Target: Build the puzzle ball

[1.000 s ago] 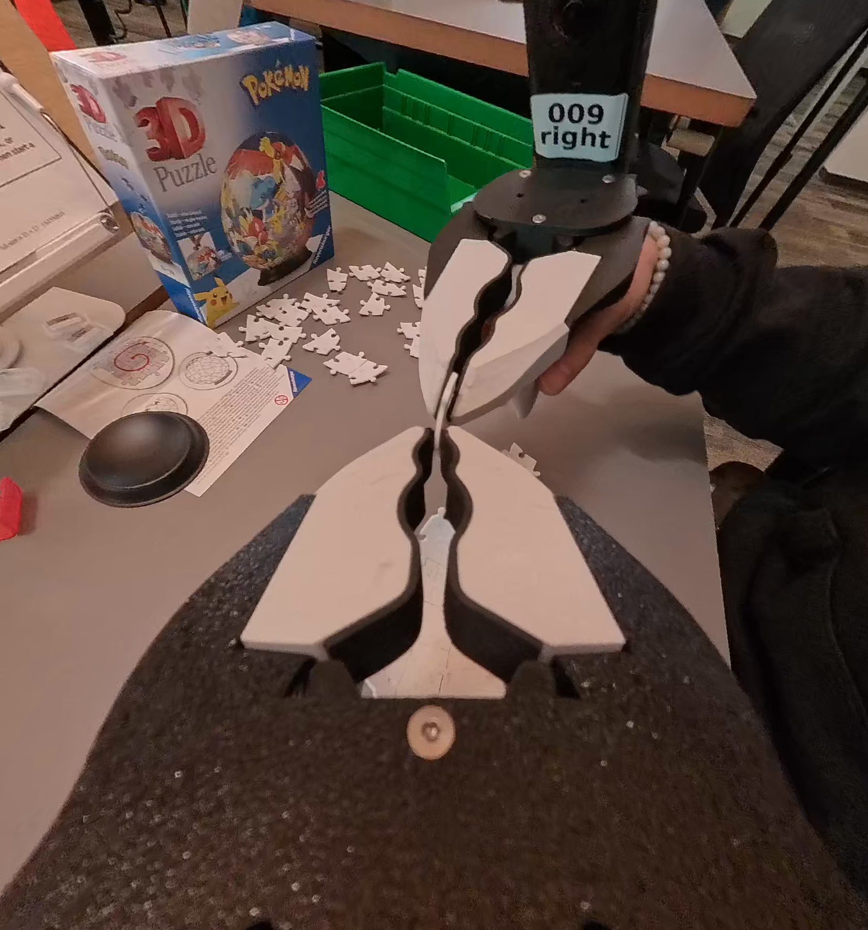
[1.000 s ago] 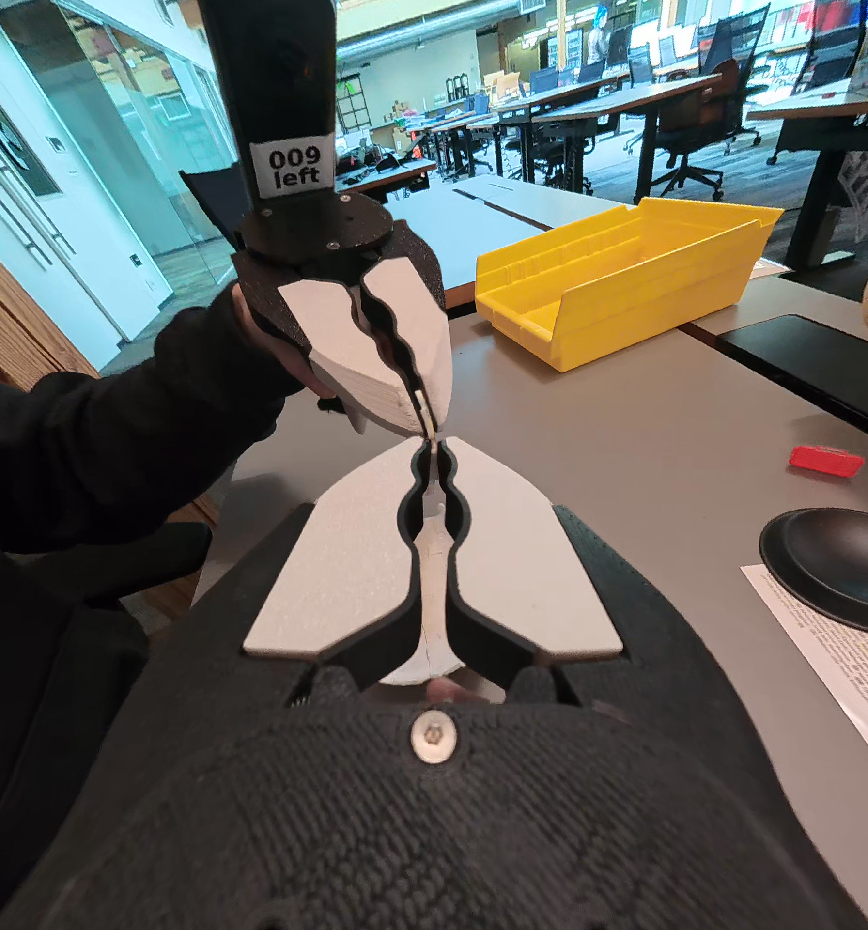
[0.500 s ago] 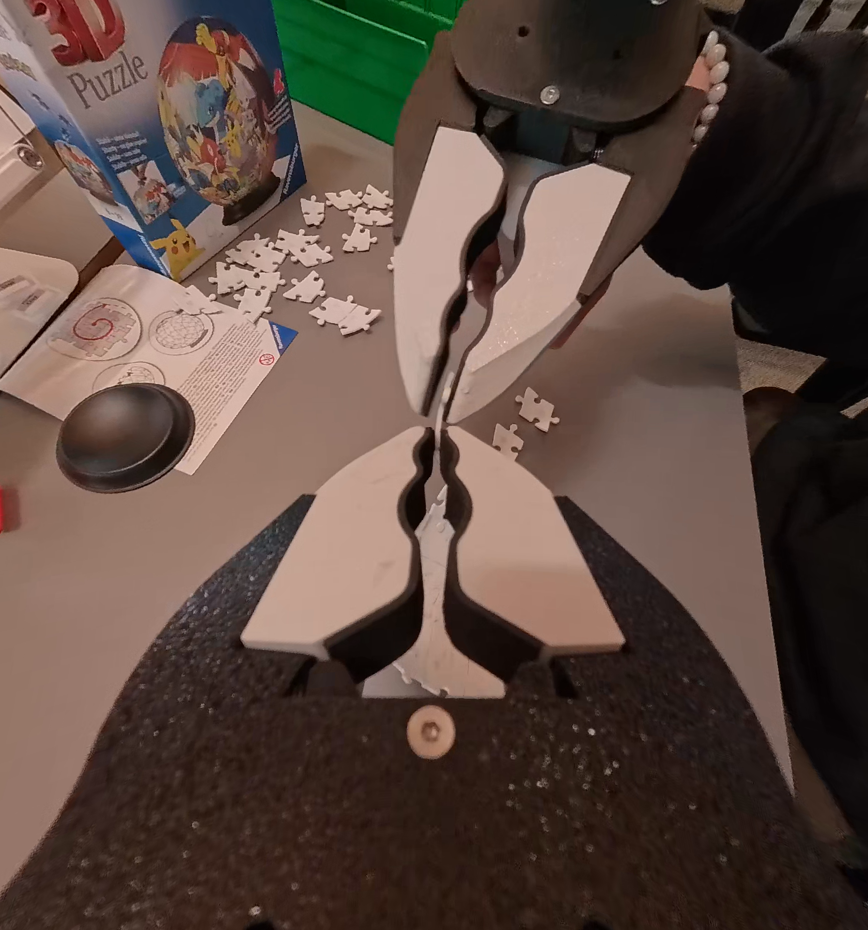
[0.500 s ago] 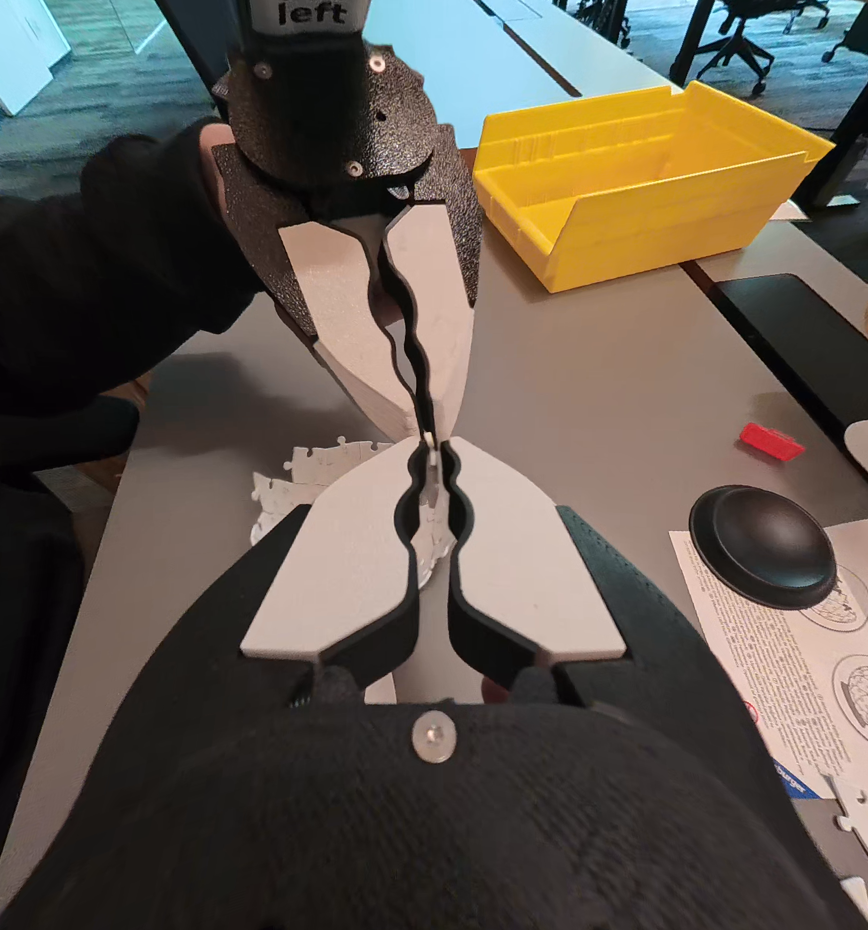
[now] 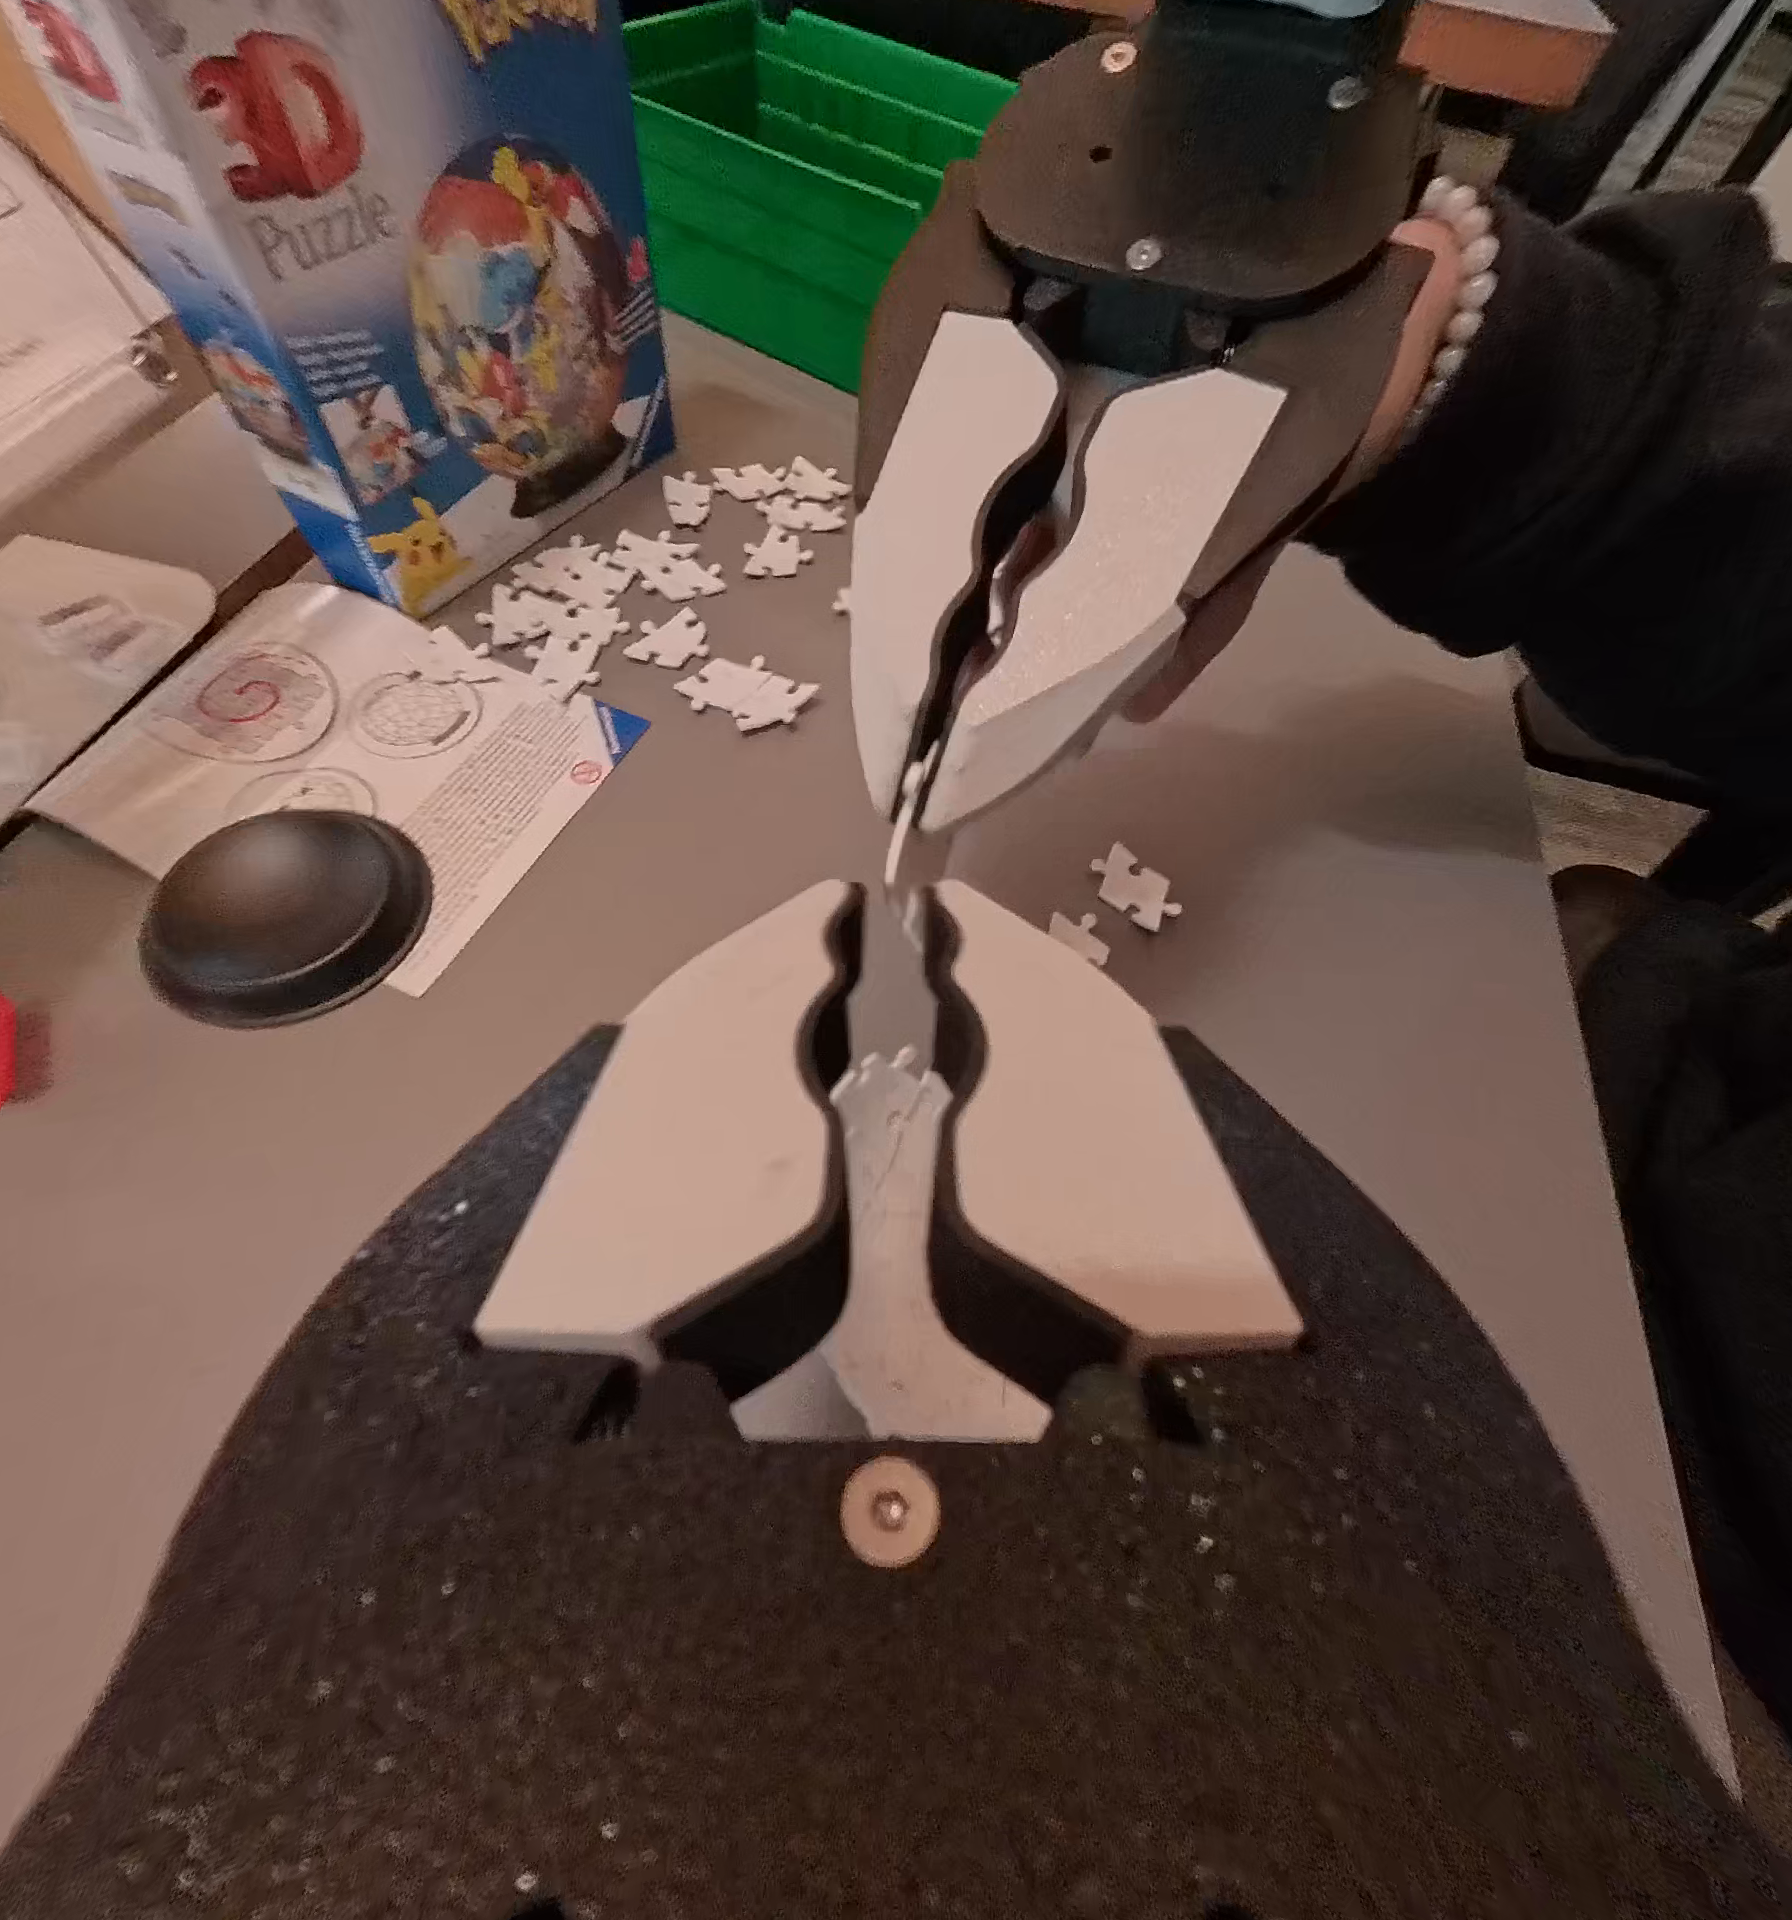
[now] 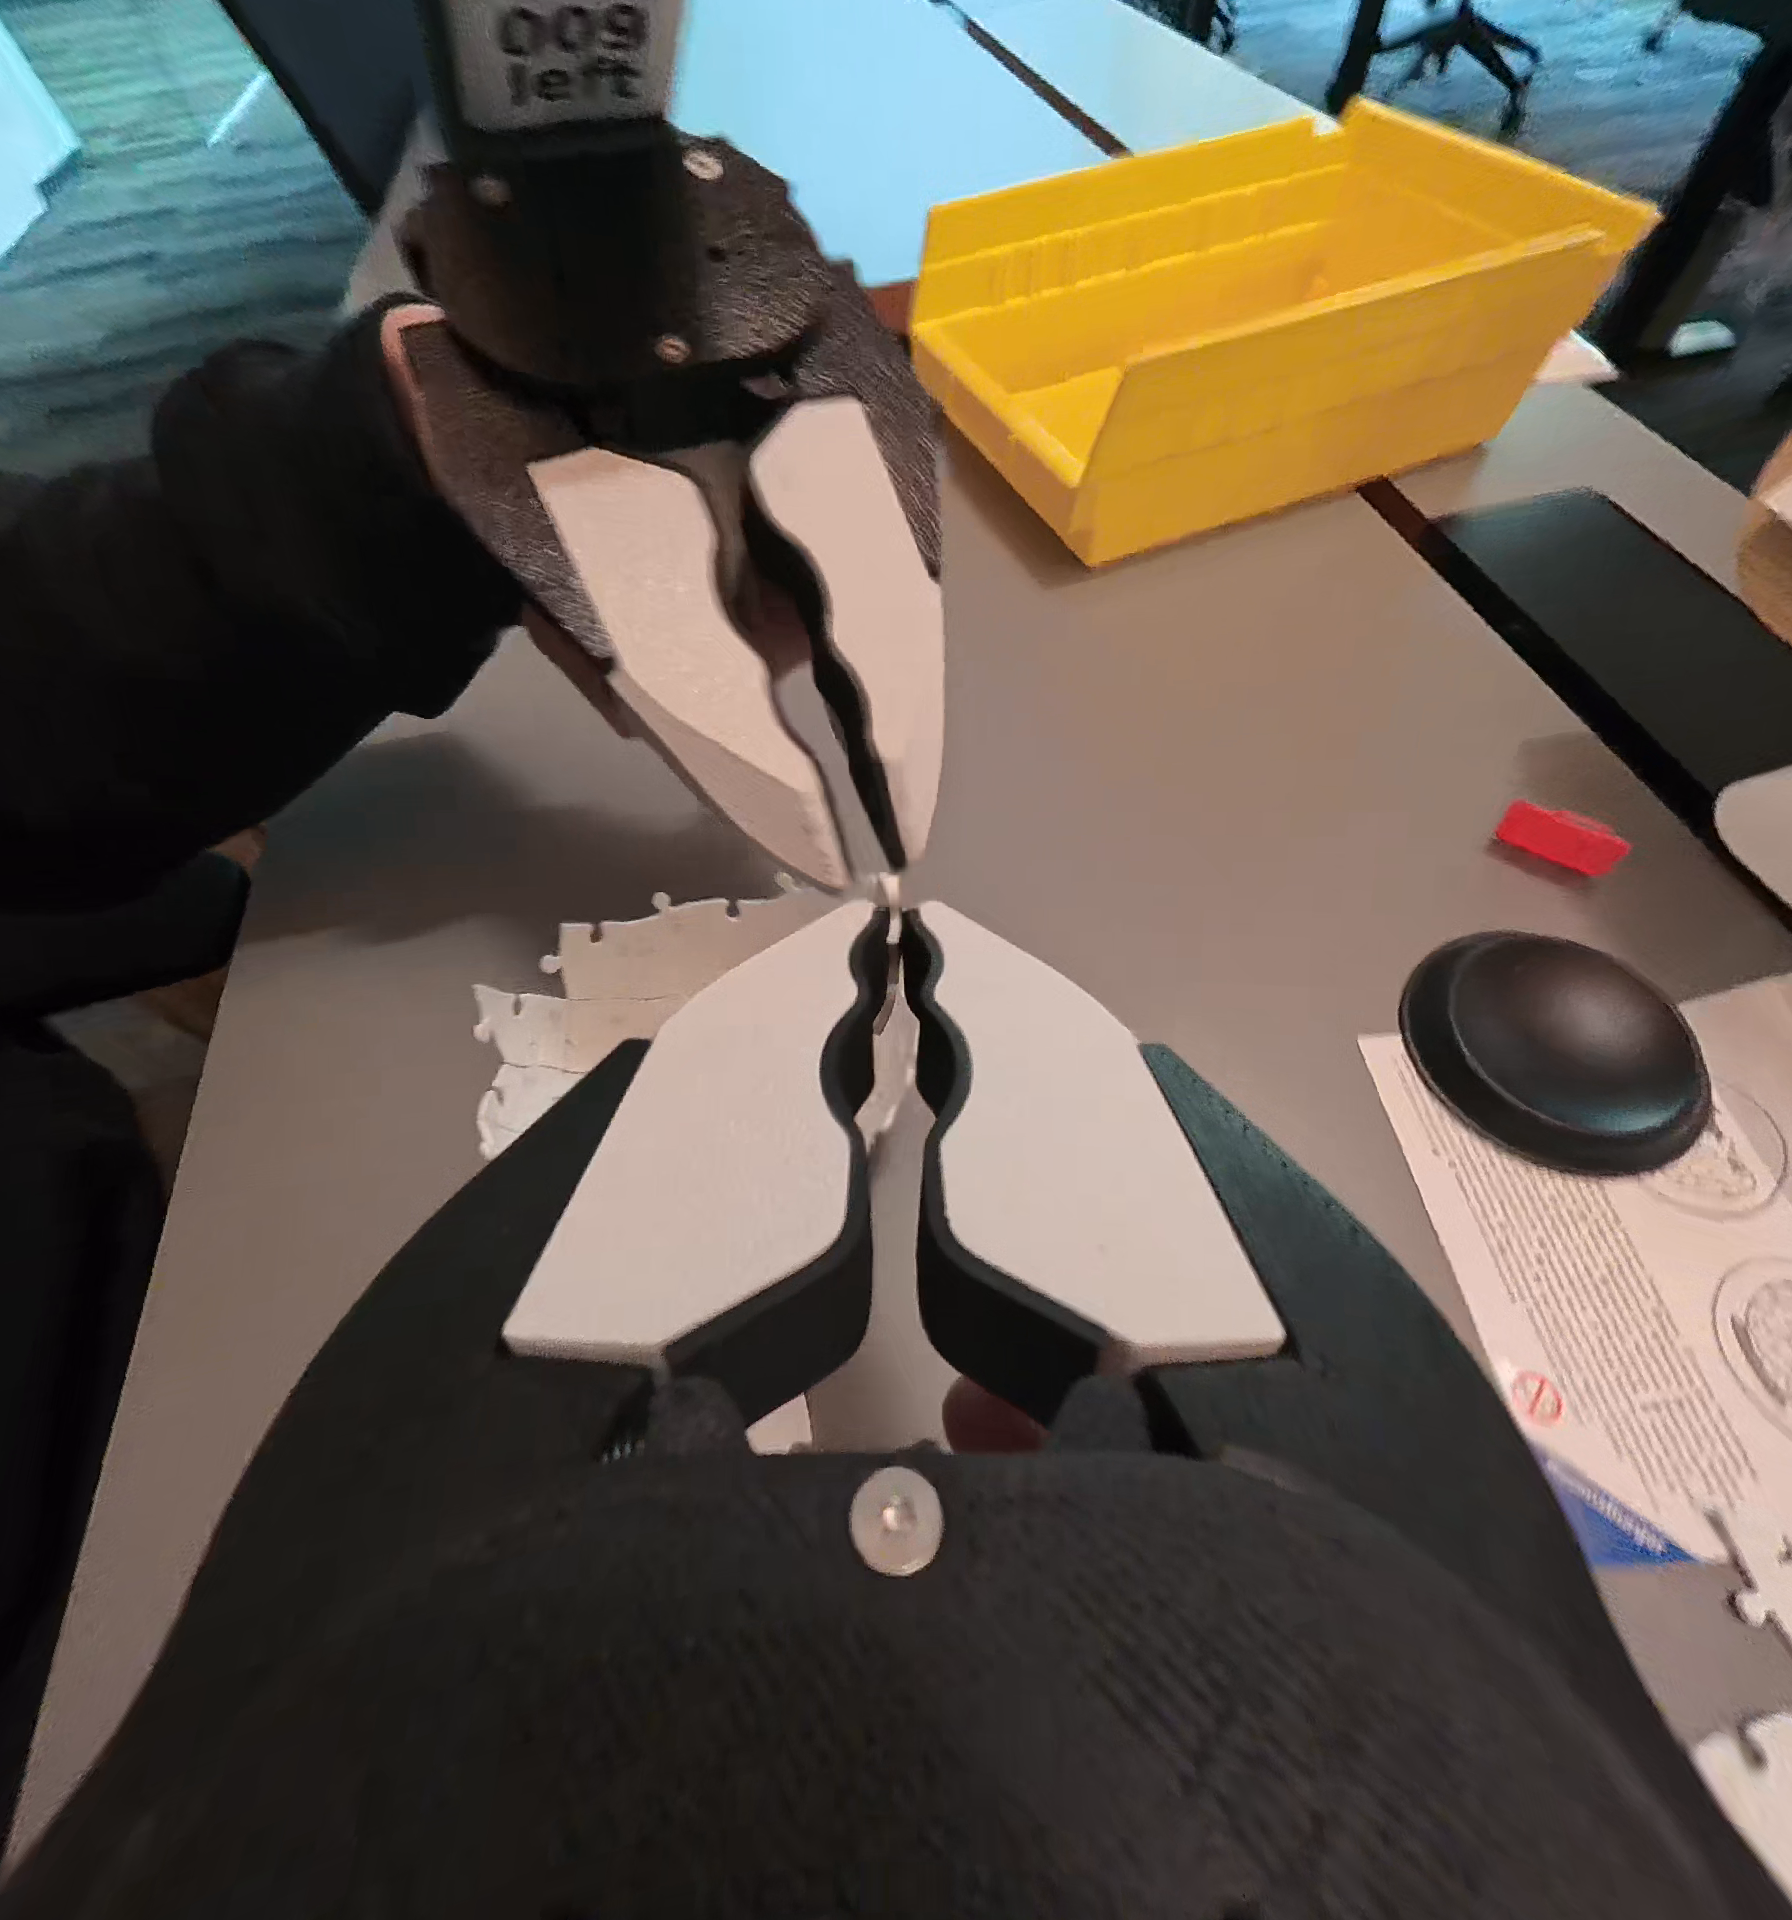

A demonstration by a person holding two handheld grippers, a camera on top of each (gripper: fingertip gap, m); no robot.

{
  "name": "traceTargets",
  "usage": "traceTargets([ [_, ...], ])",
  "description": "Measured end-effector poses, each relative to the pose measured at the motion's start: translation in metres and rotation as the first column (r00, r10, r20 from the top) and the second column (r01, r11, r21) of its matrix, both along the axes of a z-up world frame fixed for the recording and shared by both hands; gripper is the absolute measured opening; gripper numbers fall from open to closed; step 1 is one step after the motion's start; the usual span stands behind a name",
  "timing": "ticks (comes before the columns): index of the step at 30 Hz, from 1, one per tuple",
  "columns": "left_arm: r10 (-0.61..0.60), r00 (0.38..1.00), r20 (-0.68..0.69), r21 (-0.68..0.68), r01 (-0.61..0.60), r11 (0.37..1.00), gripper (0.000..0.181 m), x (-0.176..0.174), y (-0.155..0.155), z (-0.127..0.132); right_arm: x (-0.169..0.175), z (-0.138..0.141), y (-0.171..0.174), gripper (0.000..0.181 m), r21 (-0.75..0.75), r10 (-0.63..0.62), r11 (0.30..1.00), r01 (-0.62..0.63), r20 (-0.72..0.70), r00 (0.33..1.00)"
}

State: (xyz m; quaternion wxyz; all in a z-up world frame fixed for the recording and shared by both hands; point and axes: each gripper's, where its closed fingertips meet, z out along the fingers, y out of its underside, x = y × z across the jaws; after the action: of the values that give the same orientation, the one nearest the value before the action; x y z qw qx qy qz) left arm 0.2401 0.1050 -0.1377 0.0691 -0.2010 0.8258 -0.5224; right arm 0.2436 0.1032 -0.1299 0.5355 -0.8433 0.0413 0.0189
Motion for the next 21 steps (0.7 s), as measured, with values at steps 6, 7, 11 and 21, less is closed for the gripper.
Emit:
traceTargets([
  [6,0.144,0.972,-0.188,0.214,-0.103,0.971,0.057,0.002,0.037,-0.05,0.005,-0.039,-0.01,0.002,-0.183,-0.157,0.975,0.124,-0.18,0.971],
  [7,0.17,0.952,-0.256,0.253,-0.104,0.962,0.057,0.0,0.04,-0.061,0.006,-0.041,-0.01,0.002,-0.194,-0.179,0.971,0.143,-0.183,0.967],
  [11,0.155,0.875,-0.458,0.332,0.007,0.943,0.056,-0.017,0.04,-0.089,0.001,-0.042,-0.008,0.003,-0.227,-0.193,0.963,0.143,-0.214,0.958],
  [21,-0.127,0.83,-0.543,0.387,0.382,0.839,0.047,0.0,0.026,-0.079,-0.007,-0.04,-0.011,0.003,-0.257,-0.228,0.951,0.173,-0.204,0.952],
])
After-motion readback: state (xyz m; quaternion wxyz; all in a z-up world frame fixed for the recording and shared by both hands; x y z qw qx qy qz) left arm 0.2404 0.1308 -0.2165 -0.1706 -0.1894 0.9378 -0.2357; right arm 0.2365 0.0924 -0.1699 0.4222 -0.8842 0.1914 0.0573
